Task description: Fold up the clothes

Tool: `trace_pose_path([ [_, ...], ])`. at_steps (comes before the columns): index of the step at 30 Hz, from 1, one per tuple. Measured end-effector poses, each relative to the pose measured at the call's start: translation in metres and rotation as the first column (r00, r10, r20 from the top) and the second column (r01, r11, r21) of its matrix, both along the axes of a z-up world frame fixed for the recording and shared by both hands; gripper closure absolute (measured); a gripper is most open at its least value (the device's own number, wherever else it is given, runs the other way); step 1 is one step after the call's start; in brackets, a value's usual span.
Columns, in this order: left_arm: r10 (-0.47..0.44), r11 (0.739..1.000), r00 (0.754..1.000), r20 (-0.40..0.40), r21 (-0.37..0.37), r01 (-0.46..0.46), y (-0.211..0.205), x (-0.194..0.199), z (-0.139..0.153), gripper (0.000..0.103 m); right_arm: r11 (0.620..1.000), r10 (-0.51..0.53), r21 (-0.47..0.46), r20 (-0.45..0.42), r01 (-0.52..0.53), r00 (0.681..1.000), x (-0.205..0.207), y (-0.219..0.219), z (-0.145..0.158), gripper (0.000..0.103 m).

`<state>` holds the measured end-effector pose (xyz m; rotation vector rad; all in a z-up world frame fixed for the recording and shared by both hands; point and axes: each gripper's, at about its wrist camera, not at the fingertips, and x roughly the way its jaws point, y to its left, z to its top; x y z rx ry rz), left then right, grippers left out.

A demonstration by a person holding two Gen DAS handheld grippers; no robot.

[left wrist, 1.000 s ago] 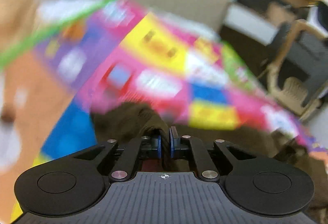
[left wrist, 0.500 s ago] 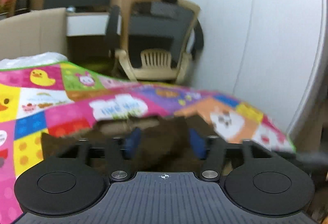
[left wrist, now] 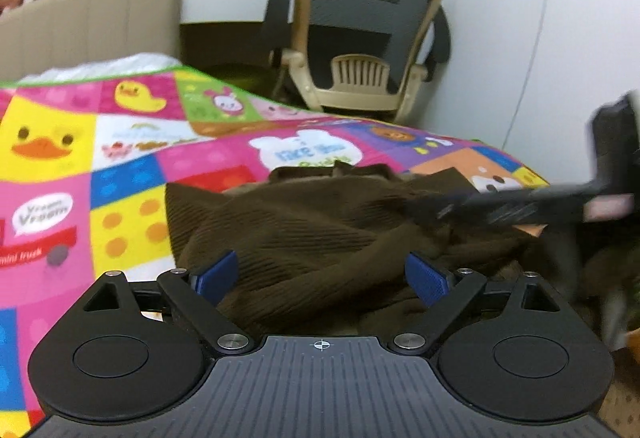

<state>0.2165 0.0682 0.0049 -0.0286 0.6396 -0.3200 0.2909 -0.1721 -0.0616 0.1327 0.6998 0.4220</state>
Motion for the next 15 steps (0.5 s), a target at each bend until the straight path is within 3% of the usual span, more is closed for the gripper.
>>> trace_pose_path([
  [2, 0.003, 1.0, 1.0, -0.005, -0.008, -0.003, 0.004, 0.001, 0.001, 0.008, 1.0, -0.013, 0.016, 0.058, 0.012, 0.998, -0.007, -0.008, 0.014, 0.084],
  [4, -0.001, 1.0, 1.0, 0.002, -0.009, 0.001, 0.006, 0.002, 0.003, 0.007, 0.999, -0.047, 0.024, 0.118, 0.045, 0.992, -0.014, -0.02, 0.03, 0.084],
  [7, -0.008, 1.0, 1.0, 0.009, -0.008, 0.008, 0.006, 0.005, 0.003, 0.006, 0.995, -0.08, -0.053, 0.092, 0.085, 0.993, -0.013, -0.031, 0.028, 0.084],
  [12, -0.017, 1.0, 1.0, -0.016, -0.007, 0.017, 0.001, 0.017, -0.006, 0.006, 0.981, -0.11, -0.158, 0.048, 0.116, 0.993, -0.012, -0.045, 0.012, 0.072],
  [15, -0.019, 1.0, 0.999, -0.04, -0.011, 0.018, -0.001, 0.025, -0.008, 0.006, 0.983, -0.108, -0.141, 0.069, 0.117, 0.992, -0.017, -0.051, 0.016, 0.06],
])
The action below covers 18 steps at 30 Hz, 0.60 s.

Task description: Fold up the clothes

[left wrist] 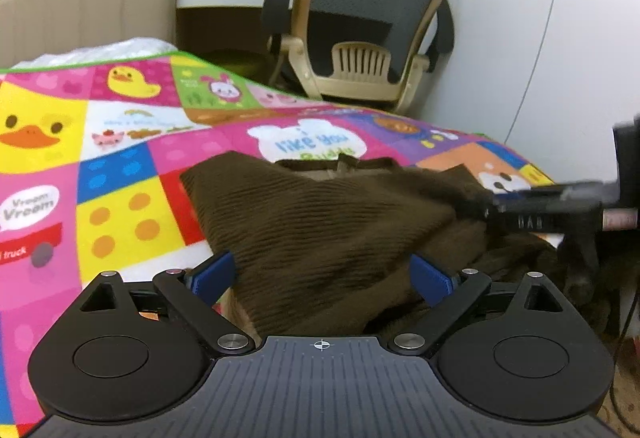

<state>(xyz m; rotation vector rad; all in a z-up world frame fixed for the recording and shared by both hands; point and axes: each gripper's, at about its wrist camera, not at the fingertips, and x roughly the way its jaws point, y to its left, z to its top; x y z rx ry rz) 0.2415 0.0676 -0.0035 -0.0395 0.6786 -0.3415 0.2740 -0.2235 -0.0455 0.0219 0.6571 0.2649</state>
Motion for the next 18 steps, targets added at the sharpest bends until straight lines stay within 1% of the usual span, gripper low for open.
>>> trace_pose_path([
  [1, -0.009, 1.0, 1.0, 0.004, -0.021, 0.009, 0.002, 0.001, 0.003, 0.006, 1.0, 0.002, -0.009, 0.039, -0.002, 0.999, -0.004, -0.002, 0.008, 0.057],
  [3, -0.025, 0.998, 1.0, 0.014, -0.062, 0.026, 0.005, 0.003, 0.01, 0.006, 0.999, 0.007, -0.044, 0.12, -0.002, 0.993, -0.012, -0.004, 0.025, 0.057],
  [5, -0.038, 0.995, 0.999, 0.027, -0.087, 0.04, 0.004, 0.008, 0.014, 0.005, 0.998, 0.015, -0.057, 0.166, -0.006, 0.986, -0.015, -0.005, 0.036, 0.057],
  [7, -0.048, 0.993, 0.998, 0.038, -0.105, 0.051, 0.002, 0.017, 0.014, 0.005, 1.0, 0.015, 0.006, 0.139, -0.016, 0.99, -0.011, -0.012, 0.04, 0.057],
  [8, -0.044, 0.992, 0.999, 0.025, -0.121, 0.047, 0.002, 0.023, 0.01, 0.005, 0.999, 0.012, 0.036, 0.112, -0.016, 0.994, -0.007, -0.015, 0.038, 0.057],
  [9, -0.028, 0.99, 1.0, -0.005, -0.137, 0.028, 0.003, 0.031, 0.004, 0.005, 0.998, 0.006, 0.054, 0.086, -0.01, 0.996, -0.004, -0.017, 0.033, 0.057],
  [12, 0.022, 0.985, 0.995, -0.102, -0.168, -0.039, 0.008, 0.053, -0.019, 0.005, 0.999, -0.005, 0.051, 0.024, 0.004, 1.0, 0.0, -0.019, 0.011, 0.057],
  [14, 0.04, 0.983, 0.991, -0.131, -0.172, -0.063, 0.014, 0.057, -0.03, 0.005, 0.999, -0.015, 0.042, -0.019, 0.016, 1.0, 0.002, -0.019, -0.004, 0.057],
  [15, 0.046, 0.982, 0.989, -0.139, -0.173, -0.07, 0.017, 0.058, -0.034, 0.005, 0.999, -0.021, 0.035, -0.032, 0.022, 0.999, 0.003, -0.018, -0.01, 0.057],
  [16, 0.045, 0.983, 0.991, -0.126, -0.169, -0.066, 0.018, 0.055, -0.033, 0.005, 0.999, -0.024, 0.03, -0.031, 0.025, 0.999, 0.002, -0.018, -0.011, 0.057],
  [18, 0.043, 0.988, 0.995, -0.095, -0.145, -0.056, 0.016, 0.047, -0.023, 0.005, 0.999, -0.017, 0.034, 0.003, 0.017, 1.0, -0.002, -0.017, -0.002, 0.057],
])
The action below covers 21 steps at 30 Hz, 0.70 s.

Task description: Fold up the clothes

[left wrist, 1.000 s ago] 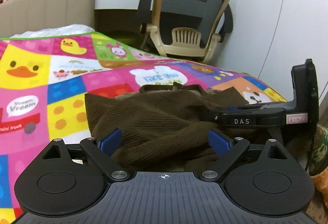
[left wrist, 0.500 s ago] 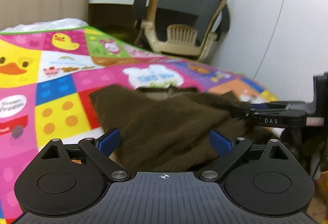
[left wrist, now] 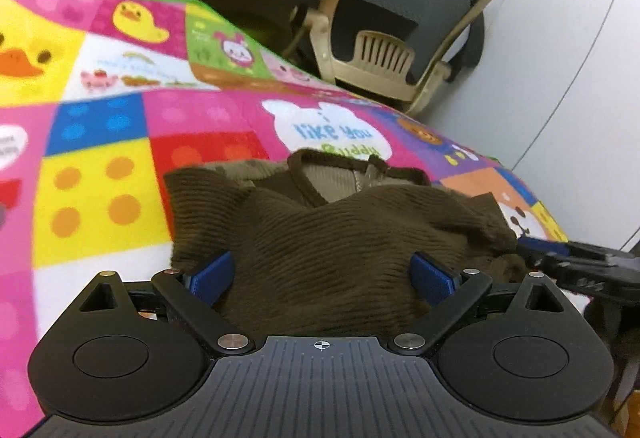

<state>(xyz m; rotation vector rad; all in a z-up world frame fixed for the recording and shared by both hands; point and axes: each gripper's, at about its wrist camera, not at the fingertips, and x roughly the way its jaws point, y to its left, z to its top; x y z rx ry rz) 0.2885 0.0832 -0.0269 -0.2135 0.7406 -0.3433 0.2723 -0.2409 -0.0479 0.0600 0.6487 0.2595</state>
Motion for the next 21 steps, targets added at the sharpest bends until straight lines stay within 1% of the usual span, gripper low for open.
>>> trace_pose_path([
  [2, -0.055, 0.997, 0.995, 0.08, 0.061, 0.05, -0.012, -0.014, 0.016, 0.005, 1.0, 0.018, 0.014, 0.031, -0.018, 0.999, -0.004, 0.002, 0.01, 0.057],
  [3, -0.088, 0.992, 0.989, 0.12, 0.099, 0.077, -0.02, -0.021, 0.024, 0.005, 0.998, 0.033, 0.049, 0.024, -0.034, 0.999, -0.003, 0.002, 0.014, 0.057],
  [4, -0.136, 0.982, 0.978, 0.159, 0.154, 0.112, -0.031, -0.03, 0.03, 0.005, 0.993, 0.043, 0.108, -0.001, -0.043, 0.999, 0.0, 0.001, 0.015, 0.057],
  [5, -0.183, 0.968, 0.965, 0.19, 0.205, 0.144, -0.043, -0.038, 0.035, 0.005, 0.989, 0.045, 0.144, -0.026, -0.04, 0.999, 0.004, 0.002, 0.013, 0.057],
  [6, -0.221, 0.957, 0.954, 0.204, 0.235, 0.172, -0.053, -0.044, 0.038, 0.005, 0.984, 0.046, 0.175, -0.05, -0.037, 0.998, 0.009, 0.003, 0.01, 0.057],
  [8, -0.276, 0.938, 0.938, 0.21, 0.273, 0.215, -0.069, -0.052, 0.036, 0.005, 0.984, 0.048, 0.174, -0.087, -0.032, 0.995, 0.02, 0.01, -0.002, 0.057],
  [9, -0.298, 0.928, 0.931, 0.21, 0.292, 0.231, -0.076, -0.055, 0.035, 0.005, 0.984, 0.056, 0.175, -0.099, -0.038, 0.994, 0.024, 0.013, -0.007, 0.06],
  [10, -0.313, 0.918, 0.926, 0.21, 0.316, 0.239, -0.082, -0.058, 0.032, 0.005, 0.983, 0.064, 0.177, -0.108, -0.045, 0.992, 0.028, 0.016, -0.01, 0.074],
  [11, -0.327, 0.908, 0.921, 0.21, 0.34, 0.245, -0.087, -0.061, 0.03, 0.005, 0.98, 0.076, 0.189, -0.099, -0.056, 0.992, 0.027, 0.017, -0.006, 0.079],
  [12, -0.337, 0.898, 0.917, 0.213, 0.365, 0.245, -0.091, -0.064, 0.028, 0.005, 0.976, 0.087, 0.205, -0.086, -0.068, 0.992, 0.025, 0.018, 0.0, 0.087],
  [14, -0.357, 0.882, 0.906, 0.229, 0.403, 0.245, -0.1, -0.07, 0.026, 0.005, 0.957, 0.109, 0.272, -0.017, -0.1, 0.994, 0.014, 0.013, 0.027, 0.093],
  [17, -0.383, 0.864, 0.881, 0.278, 0.445, 0.235, -0.111, -0.08, 0.027, 0.005, 0.918, 0.139, 0.366, 0.067, -0.154, 0.988, -0.006, 0.008, 0.064, 0.093],
  [20, -0.378, 0.862, 0.849, 0.37, 0.476, 0.176, -0.126, -0.086, 0.032, 0.005, 0.88, 0.194, 0.426, 0.084, -0.211, 0.977, -0.02, 0.014, 0.085, 0.093],
  [21, -0.371, 0.863, 0.834, 0.409, 0.484, 0.147, -0.131, -0.088, 0.033, 0.005, 0.875, 0.216, 0.424, 0.091, -0.234, 0.972, -0.025, 0.018, 0.089, 0.093],
])
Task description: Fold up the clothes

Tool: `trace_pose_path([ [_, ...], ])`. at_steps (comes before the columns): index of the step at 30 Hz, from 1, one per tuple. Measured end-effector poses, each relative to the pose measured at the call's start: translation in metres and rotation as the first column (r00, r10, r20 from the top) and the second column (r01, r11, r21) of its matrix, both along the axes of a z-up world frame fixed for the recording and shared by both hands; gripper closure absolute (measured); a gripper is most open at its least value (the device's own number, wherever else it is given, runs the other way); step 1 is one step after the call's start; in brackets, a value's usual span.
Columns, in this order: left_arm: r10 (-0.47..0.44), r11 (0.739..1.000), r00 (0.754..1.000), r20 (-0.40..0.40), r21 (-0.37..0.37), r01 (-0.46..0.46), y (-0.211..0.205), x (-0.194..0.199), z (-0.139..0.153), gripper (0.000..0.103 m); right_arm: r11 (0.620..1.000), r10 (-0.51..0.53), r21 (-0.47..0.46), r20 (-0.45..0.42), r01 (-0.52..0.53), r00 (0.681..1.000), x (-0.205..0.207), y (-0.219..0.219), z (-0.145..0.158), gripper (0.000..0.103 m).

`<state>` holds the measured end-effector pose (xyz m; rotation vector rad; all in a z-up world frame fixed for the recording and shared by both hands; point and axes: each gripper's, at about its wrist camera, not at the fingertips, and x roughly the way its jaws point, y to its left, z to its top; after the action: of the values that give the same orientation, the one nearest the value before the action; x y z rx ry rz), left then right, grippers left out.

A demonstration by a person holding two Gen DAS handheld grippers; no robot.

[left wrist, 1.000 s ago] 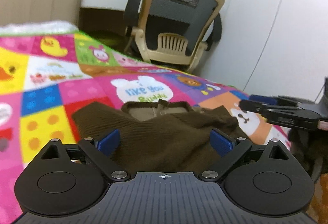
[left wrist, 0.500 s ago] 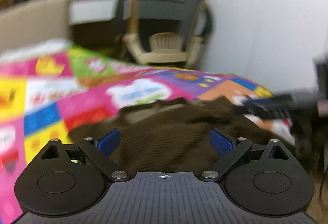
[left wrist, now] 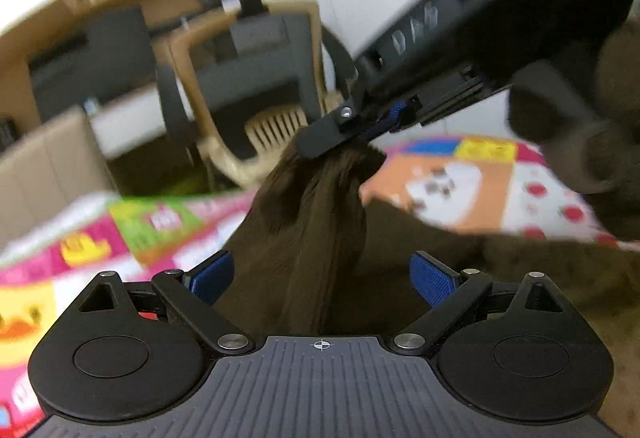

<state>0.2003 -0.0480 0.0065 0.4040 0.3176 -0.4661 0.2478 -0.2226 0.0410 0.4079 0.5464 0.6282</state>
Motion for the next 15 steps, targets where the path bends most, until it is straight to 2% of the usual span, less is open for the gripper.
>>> trace_pose_path([
  [2, 0.01, 1.0, 0.994, 0.113, 0.013, -0.011, -0.01, -0.008, 0.002, 0.005, 0.999, 0.032, -0.018, 0.02, -0.032, 0.999, -0.007, 0.01, 0.008, 0.093],
  [3, 0.01, 1.0, 0.986, 0.166, 0.027, -0.014, -0.015, -0.012, 0.002, 0.011, 0.999, 0.042, -0.033, 0.032, -0.041, 0.999, -0.01, 0.014, 0.011, 0.093],
  [4, 0.004, 0.999, 0.978, 0.209, 0.051, -0.015, -0.019, -0.015, 0.002, 0.042, 0.998, 0.044, -0.049, 0.042, -0.042, 0.998, -0.011, 0.017, 0.013, 0.093],
  [5, 0.003, 0.998, 0.971, 0.24, 0.067, -0.02, -0.02, -0.017, 0.002, 0.055, 0.997, 0.043, -0.062, 0.052, -0.04, 0.998, -0.013, 0.018, 0.015, 0.093],
  [7, 0.036, 0.998, 0.972, 0.234, 0.042, -0.047, -0.011, -0.013, 0.01, 0.086, 0.999, 0.013, -0.045, 0.093, -0.009, 0.996, -0.016, 0.013, 0.021, 0.092],
  [8, 0.056, 0.998, 0.973, 0.226, 0.026, -0.063, -0.005, -0.011, 0.014, 0.087, 0.999, -0.006, -0.042, 0.115, 0.011, 0.993, -0.018, 0.01, 0.023, 0.09],
  [9, 0.088, 0.996, 0.975, 0.205, -0.006, -0.089, 0.007, -0.005, 0.02, 0.087, 0.995, -0.045, -0.077, 0.152, 0.057, 0.987, -0.021, 0.011, 0.023, 0.087],
  [11, 0.167, 0.985, 0.97, 0.175, -0.079, -0.155, 0.036, 0.006, 0.034, 0.087, 0.977, -0.116, -0.151, 0.229, 0.153, 0.967, -0.026, 0.014, 0.023, 0.074],
  [12, 0.219, 0.971, 0.963, 0.157, -0.13, -0.199, 0.055, 0.012, 0.043, 0.087, 0.947, -0.128, -0.253, 0.272, 0.199, 0.954, -0.026, 0.026, 0.016, 0.073],
  [13, 0.274, 0.951, 0.952, 0.139, -0.184, -0.247, 0.075, 0.018, 0.052, 0.087, 0.908, -0.107, -0.359, 0.304, 0.218, 0.947, -0.025, 0.043, 0.004, 0.072],
  [15, 0.403, 0.884, 0.908, 0.115, -0.307, -0.353, 0.115, 0.022, 0.068, 0.087, 0.866, 0.013, -0.483, 0.279, 0.128, 0.96, -0.023, 0.078, -0.02, 0.069],
])
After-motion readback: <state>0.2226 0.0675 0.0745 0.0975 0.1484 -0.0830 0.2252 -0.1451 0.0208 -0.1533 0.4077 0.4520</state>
